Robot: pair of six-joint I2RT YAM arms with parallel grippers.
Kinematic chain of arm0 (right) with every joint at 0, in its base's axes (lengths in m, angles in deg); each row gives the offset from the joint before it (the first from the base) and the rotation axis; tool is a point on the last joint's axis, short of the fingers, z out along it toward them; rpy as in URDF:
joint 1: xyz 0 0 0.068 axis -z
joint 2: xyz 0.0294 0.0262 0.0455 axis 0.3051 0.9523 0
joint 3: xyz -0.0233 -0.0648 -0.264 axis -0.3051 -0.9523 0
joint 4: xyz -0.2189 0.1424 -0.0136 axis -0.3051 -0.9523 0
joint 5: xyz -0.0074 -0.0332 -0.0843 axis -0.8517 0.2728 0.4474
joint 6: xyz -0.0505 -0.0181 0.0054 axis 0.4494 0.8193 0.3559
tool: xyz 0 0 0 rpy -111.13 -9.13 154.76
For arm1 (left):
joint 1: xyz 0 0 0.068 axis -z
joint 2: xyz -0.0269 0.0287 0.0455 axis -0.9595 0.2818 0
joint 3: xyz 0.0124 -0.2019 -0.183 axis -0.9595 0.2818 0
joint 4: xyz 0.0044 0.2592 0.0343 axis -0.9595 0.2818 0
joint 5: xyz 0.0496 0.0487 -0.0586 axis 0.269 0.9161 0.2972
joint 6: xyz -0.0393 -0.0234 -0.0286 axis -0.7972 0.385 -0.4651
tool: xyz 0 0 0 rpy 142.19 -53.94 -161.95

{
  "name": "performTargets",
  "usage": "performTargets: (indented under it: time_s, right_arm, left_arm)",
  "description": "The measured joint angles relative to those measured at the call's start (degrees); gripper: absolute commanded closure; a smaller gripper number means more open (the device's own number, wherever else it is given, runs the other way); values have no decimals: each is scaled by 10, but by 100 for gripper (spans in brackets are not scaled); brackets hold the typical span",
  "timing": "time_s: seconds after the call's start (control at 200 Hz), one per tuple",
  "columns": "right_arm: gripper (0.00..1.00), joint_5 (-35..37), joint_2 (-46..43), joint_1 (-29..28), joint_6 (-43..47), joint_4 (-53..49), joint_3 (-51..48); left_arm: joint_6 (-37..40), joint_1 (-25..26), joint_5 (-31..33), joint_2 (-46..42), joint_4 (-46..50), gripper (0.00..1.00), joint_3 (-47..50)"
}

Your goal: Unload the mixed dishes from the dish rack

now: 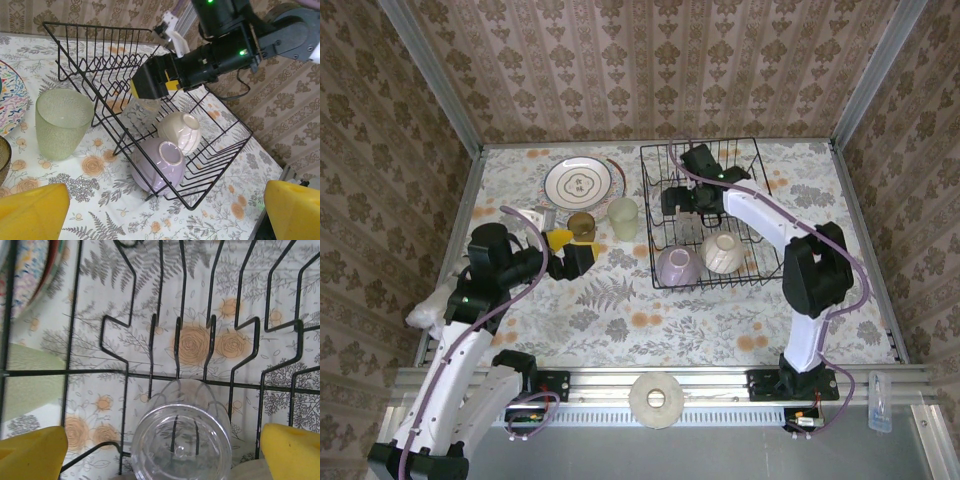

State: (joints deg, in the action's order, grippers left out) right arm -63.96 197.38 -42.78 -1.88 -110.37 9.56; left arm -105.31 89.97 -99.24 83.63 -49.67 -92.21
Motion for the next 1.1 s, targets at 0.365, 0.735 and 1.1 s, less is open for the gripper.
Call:
performTargets:
  time_s: [0.365, 0.735, 1.1]
  right_arm:
    - [7, 2, 48, 0, 11, -17, 0]
    - [20, 12, 84, -2, 12, -17, 18]
    - [54, 17, 86, -7, 12, -16, 20]
  left_arm:
    - [0, 0, -3, 0, 0, 0, 0]
    - [-2, -1, -5, 0, 0, 0, 0]
    - [-11, -4, -4, 8, 0, 0, 0]
